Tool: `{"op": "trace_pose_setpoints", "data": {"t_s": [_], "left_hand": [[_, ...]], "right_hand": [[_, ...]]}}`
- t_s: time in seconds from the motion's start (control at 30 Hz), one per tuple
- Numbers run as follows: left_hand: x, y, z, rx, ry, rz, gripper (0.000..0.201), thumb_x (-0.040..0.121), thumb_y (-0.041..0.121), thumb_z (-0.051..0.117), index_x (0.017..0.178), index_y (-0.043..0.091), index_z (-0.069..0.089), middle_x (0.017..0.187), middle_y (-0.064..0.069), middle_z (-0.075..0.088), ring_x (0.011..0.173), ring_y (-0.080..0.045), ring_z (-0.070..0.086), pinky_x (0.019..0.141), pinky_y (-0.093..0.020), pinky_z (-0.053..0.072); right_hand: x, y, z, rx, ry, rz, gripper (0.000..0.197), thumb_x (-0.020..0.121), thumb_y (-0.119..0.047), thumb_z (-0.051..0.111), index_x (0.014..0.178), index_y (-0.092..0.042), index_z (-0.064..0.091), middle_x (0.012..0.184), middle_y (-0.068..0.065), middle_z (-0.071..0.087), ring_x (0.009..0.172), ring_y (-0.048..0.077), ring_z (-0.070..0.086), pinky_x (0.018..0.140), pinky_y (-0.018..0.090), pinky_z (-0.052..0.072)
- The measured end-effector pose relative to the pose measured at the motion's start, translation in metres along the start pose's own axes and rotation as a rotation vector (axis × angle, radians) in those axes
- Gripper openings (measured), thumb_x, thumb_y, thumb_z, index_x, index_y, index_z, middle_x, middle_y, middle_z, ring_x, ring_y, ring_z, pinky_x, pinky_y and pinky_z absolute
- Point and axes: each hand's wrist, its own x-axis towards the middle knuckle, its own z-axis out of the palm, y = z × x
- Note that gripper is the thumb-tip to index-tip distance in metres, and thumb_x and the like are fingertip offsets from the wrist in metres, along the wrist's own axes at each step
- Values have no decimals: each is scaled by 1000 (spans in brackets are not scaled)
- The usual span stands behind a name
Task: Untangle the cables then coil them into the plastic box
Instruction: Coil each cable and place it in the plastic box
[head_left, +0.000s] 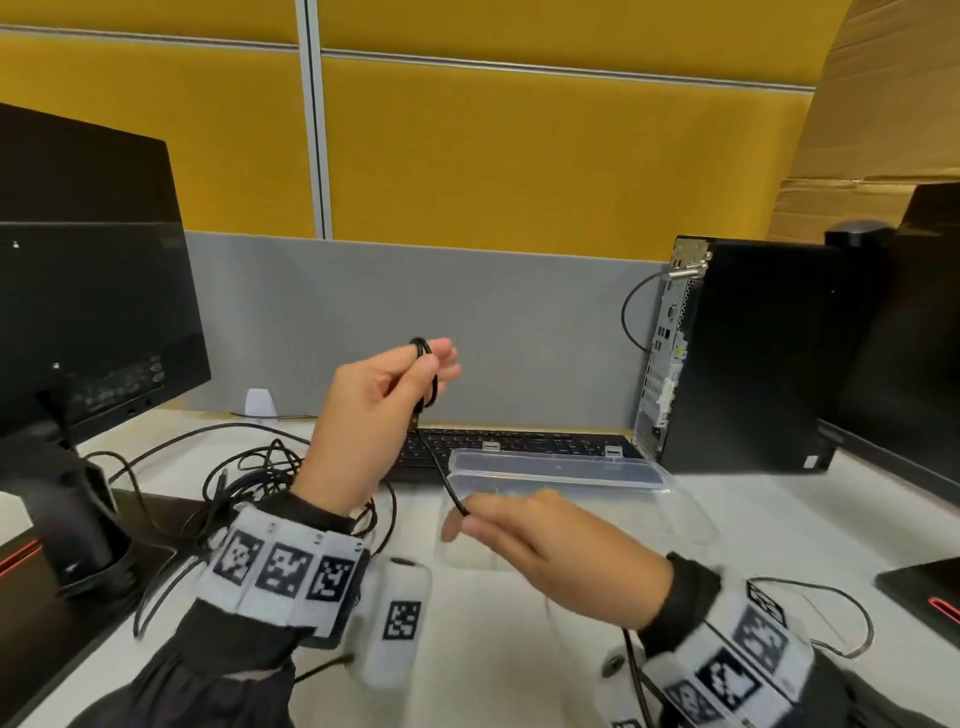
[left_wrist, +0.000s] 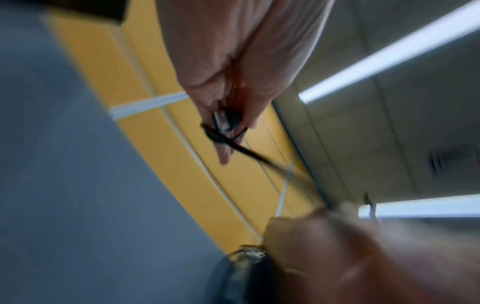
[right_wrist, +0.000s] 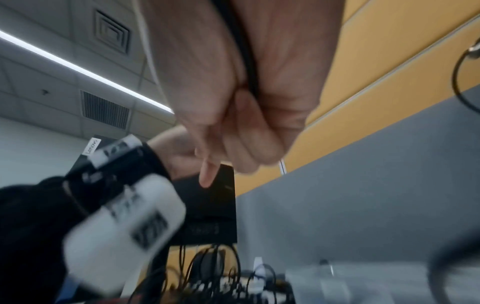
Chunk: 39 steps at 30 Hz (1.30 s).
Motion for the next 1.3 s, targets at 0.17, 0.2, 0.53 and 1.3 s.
{"op": "trace_pose_setpoints", "data": {"t_s": [0.17, 0.2, 0.53, 1.3], "left_hand": [[-12, 2, 11, 180, -418, -236, 39, 100, 22, 35, 76, 5, 61, 66, -8, 69, 56, -15, 64, 59, -25, 47], [-16, 9, 16, 33, -516, -319, 41, 100, 20, 33, 73, 3, 60, 62, -11, 66, 51, -18, 62, 54, -24, 45], [0, 14, 0, -493, -60, -106, 26, 94, 8, 40, 102, 7, 65, 95, -6, 73, 91, -16, 70, 76, -21, 53], [-13, 6, 11, 166, -473, -155, 51, 96, 43, 36, 82, 4, 65, 63, -10, 63, 51, -17, 58, 67, -30, 50]], "right_hand": [[11, 11, -36, -71, 634, -99, 30, 92, -40, 43, 81, -20, 63, 62, -16, 49, 56, 1, 44, 58, 21, 39], [16, 15, -40, -53, 700, -92, 27, 92, -37, 48, 81, -18, 64, 63, -16, 53, 56, -1, 46, 58, 18, 39], [1, 21, 0, 88, -91, 52, 29, 101, -32, 34, 104, -21, 61, 76, -33, 53, 72, -4, 51, 73, 14, 40], [21, 20, -41, 100, 635, 29, 23, 96, -21, 48, 75, -18, 56, 54, -15, 46, 51, 3, 40, 55, 13, 31]]}}
